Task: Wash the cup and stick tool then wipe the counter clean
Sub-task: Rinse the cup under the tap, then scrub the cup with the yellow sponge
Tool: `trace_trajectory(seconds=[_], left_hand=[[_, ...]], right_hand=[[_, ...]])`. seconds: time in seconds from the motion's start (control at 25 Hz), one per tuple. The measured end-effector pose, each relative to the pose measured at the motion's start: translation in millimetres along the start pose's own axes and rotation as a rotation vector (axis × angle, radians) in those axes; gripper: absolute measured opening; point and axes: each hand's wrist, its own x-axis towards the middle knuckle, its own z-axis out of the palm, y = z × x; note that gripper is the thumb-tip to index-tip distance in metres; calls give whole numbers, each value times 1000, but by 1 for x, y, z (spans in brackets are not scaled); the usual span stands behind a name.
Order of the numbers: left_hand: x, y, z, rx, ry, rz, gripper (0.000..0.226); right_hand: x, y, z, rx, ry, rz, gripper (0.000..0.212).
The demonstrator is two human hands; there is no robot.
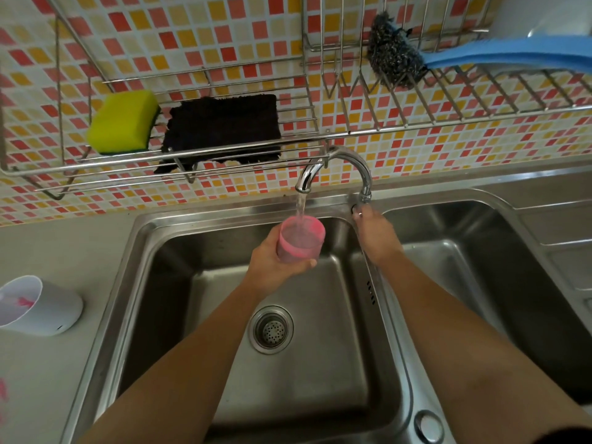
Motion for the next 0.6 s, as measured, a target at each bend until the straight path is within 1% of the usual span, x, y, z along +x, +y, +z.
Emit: trace_trajectory(seconds=[0.08,0.16,0.28,0.32,0.4,0.44,0.52,0.6], left_hand=[[1,1,0,-23,-21,-2,78],[-1,3,0,-57,-39,3,78],[-8,8,-1,-184,-50,-1,80],[-13,11,-2,-242,-49,0,78],[-26,16,-8,-350,-44,3,72],[-33,16,-13,-391,-38,1,71],[-48,13,-25,-440,-32,-12,70],[-65,8,-42,-458,-20,-29,73]], right_hand=[[-2,4,-4,194,95,135,31],[-4,7,-7,320,118,152,33],[-12,6,-11,380,99,101,29],[-18,6,-12,365,115,75,31],[-35,7,-15,294,212,22,36],[-46,5,-17,276,283,-8,35],[-70,-6,-23,308,403,-91,33],[-93,-26,-34,360,464,-219,29]])
